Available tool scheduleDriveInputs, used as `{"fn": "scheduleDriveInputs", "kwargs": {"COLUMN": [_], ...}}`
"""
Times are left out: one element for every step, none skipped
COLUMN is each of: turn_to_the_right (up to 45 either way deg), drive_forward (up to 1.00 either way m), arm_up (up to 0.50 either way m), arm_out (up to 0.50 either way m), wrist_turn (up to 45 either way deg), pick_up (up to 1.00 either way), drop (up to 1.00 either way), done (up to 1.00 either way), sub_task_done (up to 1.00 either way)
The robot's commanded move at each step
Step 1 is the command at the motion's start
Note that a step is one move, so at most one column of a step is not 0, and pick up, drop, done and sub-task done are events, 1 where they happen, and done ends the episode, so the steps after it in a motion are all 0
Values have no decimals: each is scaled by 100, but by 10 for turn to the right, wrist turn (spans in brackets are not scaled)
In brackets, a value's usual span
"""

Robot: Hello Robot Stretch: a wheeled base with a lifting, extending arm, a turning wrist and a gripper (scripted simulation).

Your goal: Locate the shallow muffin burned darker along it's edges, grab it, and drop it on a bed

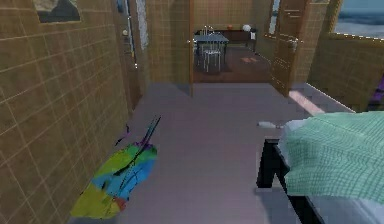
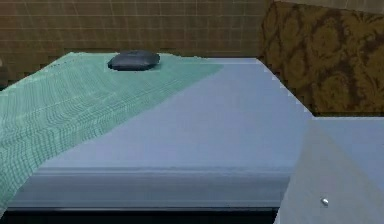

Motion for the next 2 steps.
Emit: {"fn": "scheduleDriveInputs", "kwargs": {"turn_to_the_right": [60,0], "drive_forward": [0,100], "arm_up": [0,0], "arm_out": [0,0], "wrist_turn": [0,0], "pick_up": [0,0], "drop": [0,0], "done": [0,0], "sub_task_done": [0,0]}}
